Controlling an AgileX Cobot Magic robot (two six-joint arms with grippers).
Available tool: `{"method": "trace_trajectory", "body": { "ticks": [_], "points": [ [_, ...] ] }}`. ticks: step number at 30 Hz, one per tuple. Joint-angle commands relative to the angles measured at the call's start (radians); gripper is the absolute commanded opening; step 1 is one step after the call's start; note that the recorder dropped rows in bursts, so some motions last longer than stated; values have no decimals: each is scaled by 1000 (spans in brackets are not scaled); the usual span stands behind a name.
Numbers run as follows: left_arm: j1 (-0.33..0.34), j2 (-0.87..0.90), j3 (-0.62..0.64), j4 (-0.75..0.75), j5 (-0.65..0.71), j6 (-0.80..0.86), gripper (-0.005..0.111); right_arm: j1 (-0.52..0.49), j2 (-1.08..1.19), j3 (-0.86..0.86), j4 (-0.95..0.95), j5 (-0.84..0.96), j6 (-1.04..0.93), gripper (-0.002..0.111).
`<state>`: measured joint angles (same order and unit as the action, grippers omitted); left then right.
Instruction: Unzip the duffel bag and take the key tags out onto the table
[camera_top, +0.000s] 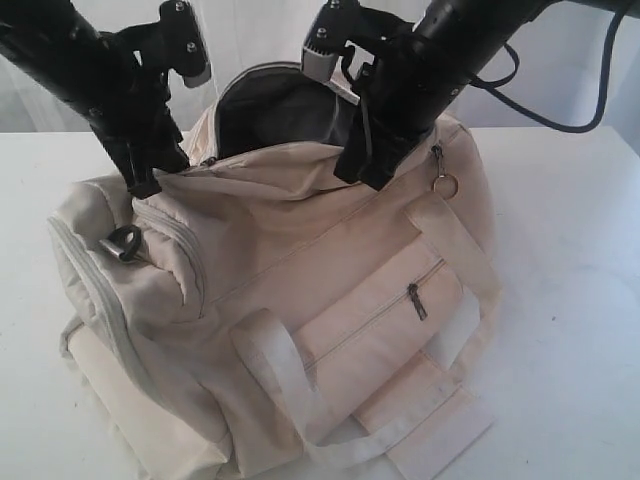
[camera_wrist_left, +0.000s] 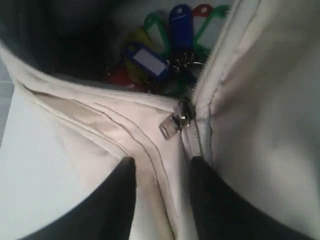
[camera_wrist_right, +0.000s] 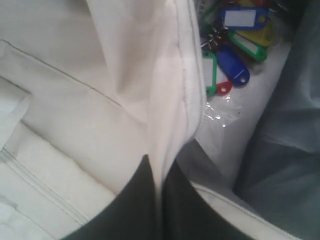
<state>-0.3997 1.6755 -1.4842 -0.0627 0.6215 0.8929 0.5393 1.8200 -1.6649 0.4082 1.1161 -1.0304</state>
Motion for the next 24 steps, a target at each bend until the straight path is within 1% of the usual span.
{"method": "trace_trajectory", "body": {
  "ticks": [1, 3, 8, 10, 15, 17, 18, 20, 22, 24],
  "points": [
    [-3, 22, 7, -88, -23, 112, 44, -12, -13, -9, -19, -45, 13, 0],
    [-3, 22, 7, -137, -8, 156, 44, -12, -13, -9, -19, -69, 13, 0],
    [-3, 36, 7, -232, 0, 328, 44, -12, -13, -9, -19, -73, 13, 0],
    [-3, 48, 7, -237, 0, 363, 44, -12, -13, -9, -19, -75, 13, 0],
    [-3, 74, 7, -175, 1, 347, 41, -12, -13, -9, -19, -75, 22, 0],
    [-3, 82, 7, -152, -10, 330, 36, -12, -13, -9, -19, -75, 22, 0],
    [-1, 86, 7, -141, -19, 317, 31, -12, -13, -9, -19, -75, 22, 0],
    [-1, 89, 7, -98, -46, 246, 18, -12, -13, -9, -19, -75, 22, 0],
    [-1, 82, 7, -8, -75, 104, 2, -12, -13, -9, -19, -83, 22, 0],
    [-1, 68, 7, 97, -83, 1, 0, -12, -13, -9, -19, -102, 32, 0]
  ]
}}
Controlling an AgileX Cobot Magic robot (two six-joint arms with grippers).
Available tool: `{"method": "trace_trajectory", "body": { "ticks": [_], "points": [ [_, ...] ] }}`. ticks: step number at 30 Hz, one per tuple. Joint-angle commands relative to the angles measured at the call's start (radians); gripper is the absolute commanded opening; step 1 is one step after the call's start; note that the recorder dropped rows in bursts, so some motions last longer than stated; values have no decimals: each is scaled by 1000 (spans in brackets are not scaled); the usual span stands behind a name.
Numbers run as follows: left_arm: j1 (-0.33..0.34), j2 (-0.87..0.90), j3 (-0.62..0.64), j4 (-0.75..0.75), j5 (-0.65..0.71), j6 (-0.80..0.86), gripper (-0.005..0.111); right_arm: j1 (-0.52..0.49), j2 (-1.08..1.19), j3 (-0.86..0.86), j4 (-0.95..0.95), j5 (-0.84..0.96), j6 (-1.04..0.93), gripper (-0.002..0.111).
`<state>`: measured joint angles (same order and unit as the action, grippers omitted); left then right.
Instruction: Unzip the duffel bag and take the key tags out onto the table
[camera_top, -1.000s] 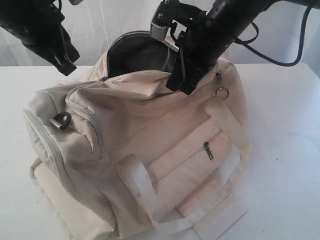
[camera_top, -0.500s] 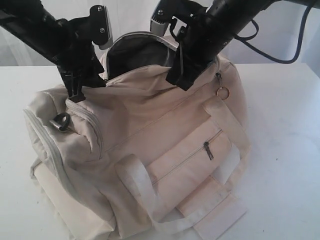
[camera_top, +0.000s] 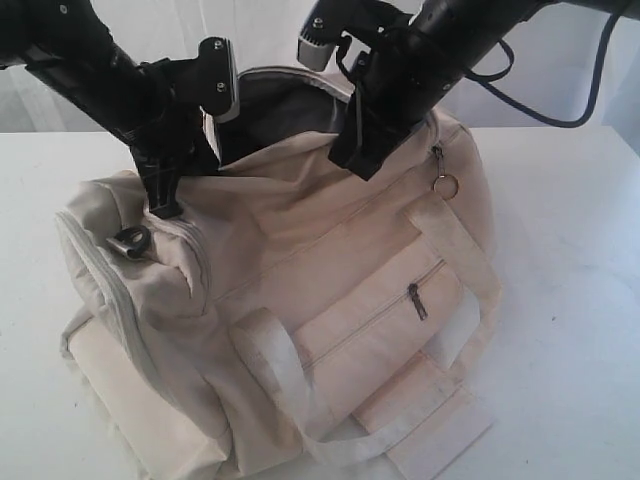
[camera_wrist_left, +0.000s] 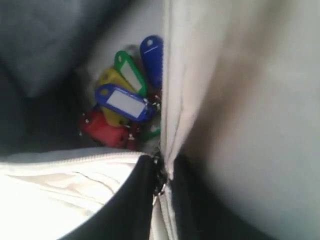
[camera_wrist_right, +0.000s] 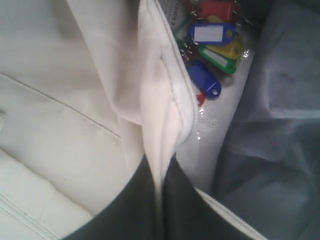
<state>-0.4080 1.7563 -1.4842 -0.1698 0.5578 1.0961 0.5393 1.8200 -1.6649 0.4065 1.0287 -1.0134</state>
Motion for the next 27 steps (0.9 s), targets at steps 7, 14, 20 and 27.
{"method": "trace_trajectory", "body": {
  "ticks": [7, 14, 20, 27],
  "points": [
    [7, -98, 7, 310, -2, -298, 0, -12, -13, -9, -16, -72, 35, 0],
    [7, -189, 7, 305, 40, -313, 0, -12, -13, -9, -16, -117, 57, 0],
    [7, -243, 7, 305, 145, -313, 0, -12, -13, -9, -16, -119, 79, 0],
    [7, -252, 7, 200, 239, -314, 0, -12, -13, -9, -16, -93, 84, 0]
  ]
}}
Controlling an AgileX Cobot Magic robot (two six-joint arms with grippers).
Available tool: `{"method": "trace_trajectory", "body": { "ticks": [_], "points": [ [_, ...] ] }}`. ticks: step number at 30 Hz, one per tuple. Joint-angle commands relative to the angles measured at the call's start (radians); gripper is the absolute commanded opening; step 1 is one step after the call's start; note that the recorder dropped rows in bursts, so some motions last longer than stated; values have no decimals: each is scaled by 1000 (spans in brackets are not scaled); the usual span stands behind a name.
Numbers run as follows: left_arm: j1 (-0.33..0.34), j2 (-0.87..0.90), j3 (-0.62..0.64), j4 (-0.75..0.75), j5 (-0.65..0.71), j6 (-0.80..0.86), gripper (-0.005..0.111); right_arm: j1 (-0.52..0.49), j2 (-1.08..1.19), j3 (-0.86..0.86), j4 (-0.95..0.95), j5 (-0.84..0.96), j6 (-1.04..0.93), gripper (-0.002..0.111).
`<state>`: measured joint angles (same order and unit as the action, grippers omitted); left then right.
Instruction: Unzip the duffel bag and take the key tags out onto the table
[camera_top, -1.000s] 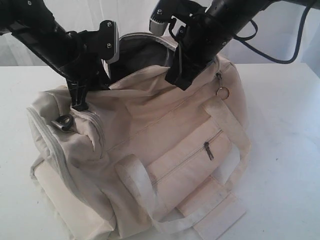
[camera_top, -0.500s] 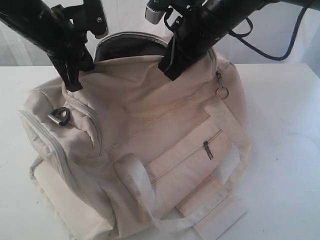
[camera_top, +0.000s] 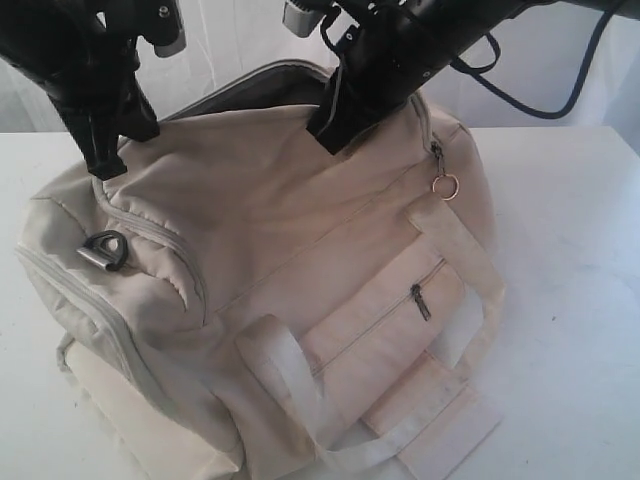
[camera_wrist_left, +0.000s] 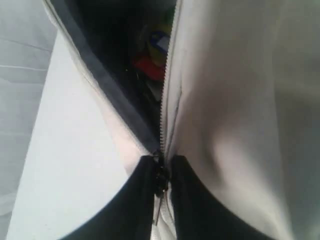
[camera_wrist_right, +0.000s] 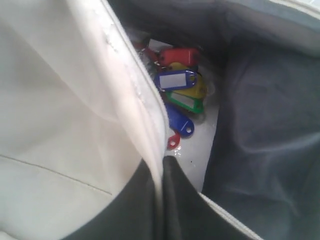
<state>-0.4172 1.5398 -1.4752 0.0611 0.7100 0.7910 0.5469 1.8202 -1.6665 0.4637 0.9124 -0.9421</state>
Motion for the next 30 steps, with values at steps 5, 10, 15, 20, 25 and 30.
{"method": "trace_trajectory", "body": {
  "ticks": [5, 10, 15, 20, 25, 30],
  "points": [
    [16, -36, -2, -228, 130, -4, 0, -19, -13, -7, -71, 23, 13, 0],
    [16, -19, -2, -316, 203, 57, 11, -19, -13, -7, -69, 22, 13, 0],
    [16, -19, -2, -289, 202, 64, 56, -19, -13, -7, -69, 24, 13, 0],
    [16, -31, -2, -197, 158, 51, 67, -19, -13, -7, -69, 24, 13, 0],
    [16, -31, -2, -105, 85, -20, 64, -19, -13, -7, -63, 24, 13, 0],
    [16, -31, -2, -139, 63, -96, 64, -19, -13, -7, -58, 24, 13, 0]
  ]
}}
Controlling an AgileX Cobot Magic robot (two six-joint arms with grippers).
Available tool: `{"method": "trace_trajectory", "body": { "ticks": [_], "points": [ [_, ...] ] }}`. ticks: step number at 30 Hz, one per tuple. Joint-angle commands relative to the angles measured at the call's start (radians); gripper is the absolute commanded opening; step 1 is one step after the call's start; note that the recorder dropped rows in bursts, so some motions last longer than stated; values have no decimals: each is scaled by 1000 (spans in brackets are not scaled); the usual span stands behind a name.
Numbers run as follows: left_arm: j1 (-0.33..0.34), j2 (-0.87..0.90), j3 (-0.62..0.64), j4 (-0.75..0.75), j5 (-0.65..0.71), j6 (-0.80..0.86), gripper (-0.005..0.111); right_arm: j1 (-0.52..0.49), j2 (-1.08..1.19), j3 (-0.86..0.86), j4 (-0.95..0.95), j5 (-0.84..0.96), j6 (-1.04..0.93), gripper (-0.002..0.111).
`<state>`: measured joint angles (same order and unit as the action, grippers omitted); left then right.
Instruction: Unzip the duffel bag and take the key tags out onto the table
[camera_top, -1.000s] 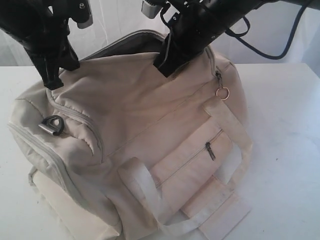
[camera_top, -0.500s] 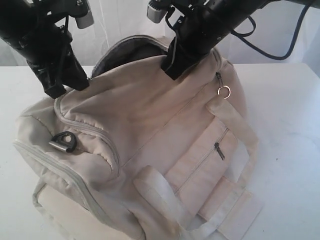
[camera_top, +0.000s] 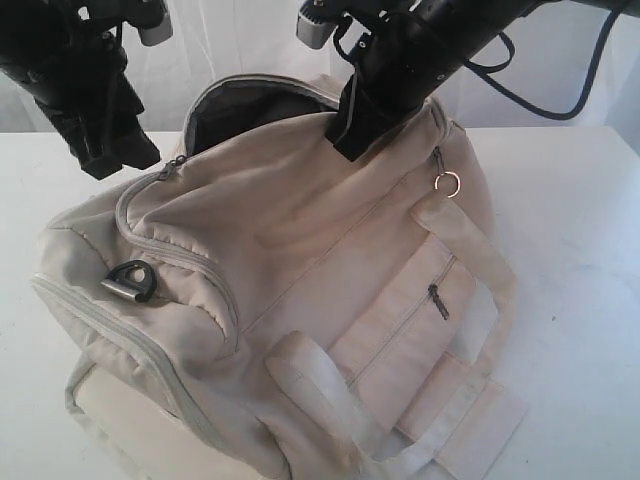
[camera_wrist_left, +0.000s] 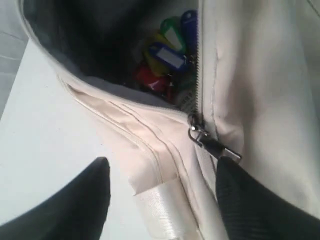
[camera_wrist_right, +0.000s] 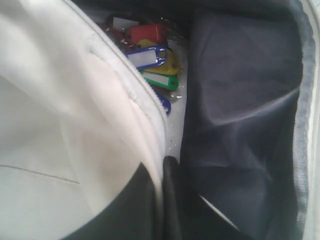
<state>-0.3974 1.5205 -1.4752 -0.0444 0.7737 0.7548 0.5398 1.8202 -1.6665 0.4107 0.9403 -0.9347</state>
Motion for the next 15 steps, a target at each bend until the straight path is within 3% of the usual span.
{"method": "trace_trajectory", "body": {
  "ticks": [1, 4, 8, 15],
  "points": [
    [-4, -10, -2, -48, 7, -67, 64, -12, -13, -7, -5, -4, 5, 0],
    [-4, -6, -2, -96, 19, -146, 64, -12, -13, -7, -5, -4, 5, 0],
    [-4, 11, -2, -104, -4, -446, 64, -12, -13, -7, -3, -4, 5, 0],
    [-4, 41, -2, -104, 8, -547, 64, -12, -13, -7, 2, 0, 7, 0]
  ]
}}
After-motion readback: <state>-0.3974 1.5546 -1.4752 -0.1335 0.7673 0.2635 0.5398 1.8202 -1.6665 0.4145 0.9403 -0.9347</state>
